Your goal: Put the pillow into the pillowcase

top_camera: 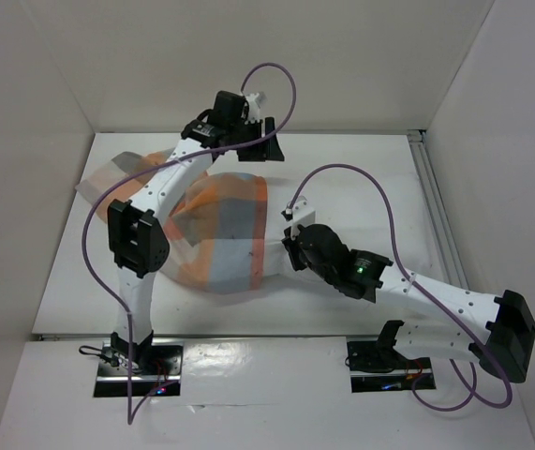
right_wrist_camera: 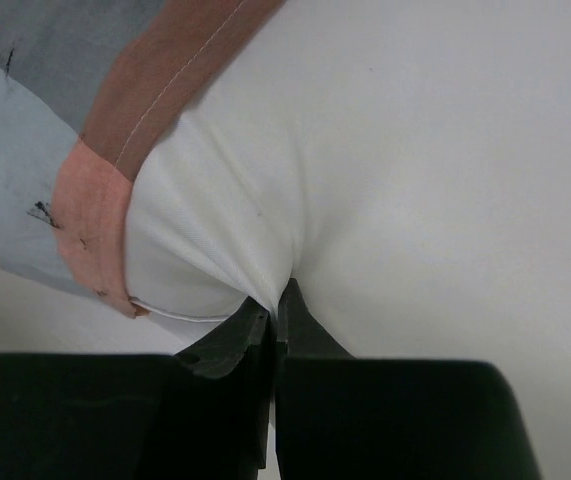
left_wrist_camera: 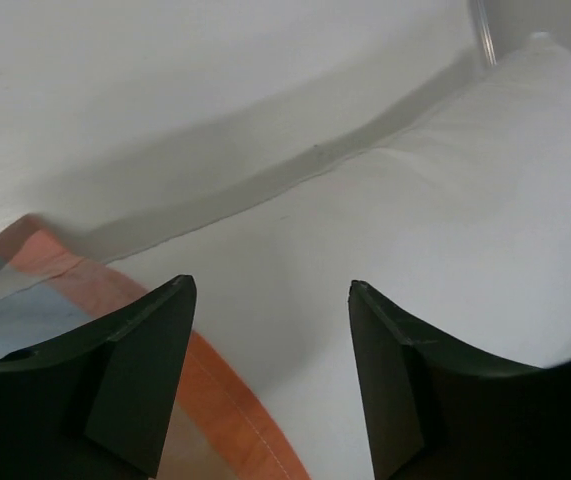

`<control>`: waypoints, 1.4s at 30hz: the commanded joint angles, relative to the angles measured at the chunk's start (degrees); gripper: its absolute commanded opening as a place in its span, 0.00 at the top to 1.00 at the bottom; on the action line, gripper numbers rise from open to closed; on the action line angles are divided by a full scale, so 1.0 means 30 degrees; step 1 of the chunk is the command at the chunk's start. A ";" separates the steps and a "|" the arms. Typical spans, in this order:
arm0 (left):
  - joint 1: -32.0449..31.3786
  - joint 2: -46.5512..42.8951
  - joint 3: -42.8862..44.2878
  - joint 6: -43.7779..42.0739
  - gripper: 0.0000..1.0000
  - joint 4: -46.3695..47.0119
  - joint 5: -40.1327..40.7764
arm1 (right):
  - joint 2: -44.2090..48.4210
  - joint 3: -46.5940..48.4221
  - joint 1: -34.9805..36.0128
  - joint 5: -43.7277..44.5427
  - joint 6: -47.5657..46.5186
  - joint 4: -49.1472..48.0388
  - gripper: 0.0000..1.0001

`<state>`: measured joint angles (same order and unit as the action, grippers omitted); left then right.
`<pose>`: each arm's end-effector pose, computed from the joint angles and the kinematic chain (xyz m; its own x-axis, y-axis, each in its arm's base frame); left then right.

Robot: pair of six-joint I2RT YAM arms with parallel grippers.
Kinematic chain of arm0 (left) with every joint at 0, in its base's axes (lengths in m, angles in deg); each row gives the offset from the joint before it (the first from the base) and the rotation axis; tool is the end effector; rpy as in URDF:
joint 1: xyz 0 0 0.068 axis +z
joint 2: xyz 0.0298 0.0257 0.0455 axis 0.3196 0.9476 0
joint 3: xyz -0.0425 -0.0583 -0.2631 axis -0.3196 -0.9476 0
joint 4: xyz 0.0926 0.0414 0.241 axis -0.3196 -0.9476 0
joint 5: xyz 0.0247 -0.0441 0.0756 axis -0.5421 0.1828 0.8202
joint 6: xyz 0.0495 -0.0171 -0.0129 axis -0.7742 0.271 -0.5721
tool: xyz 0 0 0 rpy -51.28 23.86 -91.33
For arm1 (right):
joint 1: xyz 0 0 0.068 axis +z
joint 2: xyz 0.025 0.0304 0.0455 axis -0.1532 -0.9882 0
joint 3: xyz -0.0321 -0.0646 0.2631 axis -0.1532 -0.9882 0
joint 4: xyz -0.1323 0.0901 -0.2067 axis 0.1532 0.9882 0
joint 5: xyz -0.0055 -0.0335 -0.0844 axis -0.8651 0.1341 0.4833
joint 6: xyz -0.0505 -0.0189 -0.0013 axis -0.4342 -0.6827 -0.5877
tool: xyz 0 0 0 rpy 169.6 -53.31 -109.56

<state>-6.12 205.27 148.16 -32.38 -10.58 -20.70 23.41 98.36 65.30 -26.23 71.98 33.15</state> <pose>0.4348 -0.2148 0.3525 -0.7502 -0.1430 -0.6456 0.3520 0.7401 -0.5730 0.1434 0.1927 0.2782 -0.3878 -0.2642 -0.8831 -0.5355 0.8443 -0.0175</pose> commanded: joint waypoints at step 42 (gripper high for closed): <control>-0.2996 -0.2707 0.0338 -0.0432 1.00 -0.0080 -0.3996 | -0.1827 0.3455 0.1205 -0.0438 -0.1556 -0.3100 1.00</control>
<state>-11.23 196.94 146.85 -36.40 -15.71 -24.17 17.14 102.06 66.70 -27.45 69.36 32.78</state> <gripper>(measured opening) 0.039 0.033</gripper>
